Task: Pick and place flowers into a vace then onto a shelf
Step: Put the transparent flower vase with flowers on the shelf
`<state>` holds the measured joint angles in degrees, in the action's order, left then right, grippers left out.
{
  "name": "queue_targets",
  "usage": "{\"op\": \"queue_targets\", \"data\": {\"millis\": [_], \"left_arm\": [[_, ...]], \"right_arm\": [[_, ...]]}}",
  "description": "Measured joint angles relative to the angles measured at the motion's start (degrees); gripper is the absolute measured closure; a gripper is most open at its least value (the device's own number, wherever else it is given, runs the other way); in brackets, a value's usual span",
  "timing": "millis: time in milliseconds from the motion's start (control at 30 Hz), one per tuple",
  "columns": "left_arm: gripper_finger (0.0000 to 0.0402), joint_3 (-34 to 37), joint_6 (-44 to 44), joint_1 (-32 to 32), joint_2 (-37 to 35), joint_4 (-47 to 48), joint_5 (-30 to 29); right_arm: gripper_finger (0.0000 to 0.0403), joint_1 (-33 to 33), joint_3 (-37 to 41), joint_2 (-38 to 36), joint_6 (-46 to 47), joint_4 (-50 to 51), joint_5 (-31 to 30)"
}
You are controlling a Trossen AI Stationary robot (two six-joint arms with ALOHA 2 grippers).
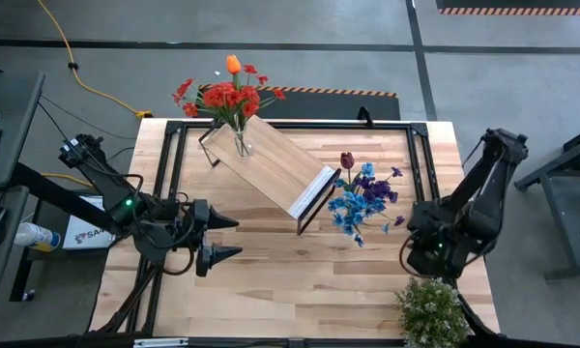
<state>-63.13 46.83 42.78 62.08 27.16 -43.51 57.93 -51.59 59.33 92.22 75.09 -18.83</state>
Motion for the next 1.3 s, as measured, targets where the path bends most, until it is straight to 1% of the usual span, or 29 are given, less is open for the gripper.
{"op": "queue_targets", "data": {"millis": [133,267,367,500,600,800,933,1033,1100,1200,1300], "left_arm": [[0.0002,0.0,0.0,0.0,0.0,0.0,1.8],[0.0002,0.0,0.0,0.0,0.0,0.0,2.8],[0.0002,0.0,0.0,0.0,0.0,0.0,3.0],[0.0002,0.0,0.0,0.0,0.0,0.5,3.0],[0.0002,0.0,0.0,0.0,0.0,0.4,3.0],[0.0002,0.0,0.0,0.0,0.0,0.4,3.0],[0.0002,0.0,0.0,0.0,0.0,0.4,3.0],[0.0002,0.0,0.0,0.0,0.0,0.4,2.7],[0.0002,0.0,0.0,0.0,0.0,0.4,2.6],[0.0002,0.0,0.1,0.0,0.0,0.3,2.3],[0.0002,0.0,0.2,0.0,0.0,-0.2,2.1]], "right_arm": [[0.0293,1.8,0.0,4.2,2.0,0.4,1.7],[0.0293,4.4,0.0,6.7,4.9,1.5,4.8],[0.0293,6.6,0.0,6.7,6.7,2.8,6.2],[0.0293,8.5,0.0,5.5,7.0,4.8,5.7],[0.0293,9.0,0.0,3.6,7.0,8.2,5.0],[0.0293,9.7,0.0,-3.5,6.4,15.0,2.3],[0.0293,9.7,0.0,-9.9,3.0,14.9,-2.0],[0.0293,9.6,0.6,-14.8,1.0,14.8,-4.1],[0.0293,9.6,2.7,-18.7,1.0,14.9,-3.9],[0.0294,9.6,6.9,-24.5,2.3,14.6,-1.3],[0.0299,9.4,6.8,-28.6,1.9,12.3,-2.2]]}}
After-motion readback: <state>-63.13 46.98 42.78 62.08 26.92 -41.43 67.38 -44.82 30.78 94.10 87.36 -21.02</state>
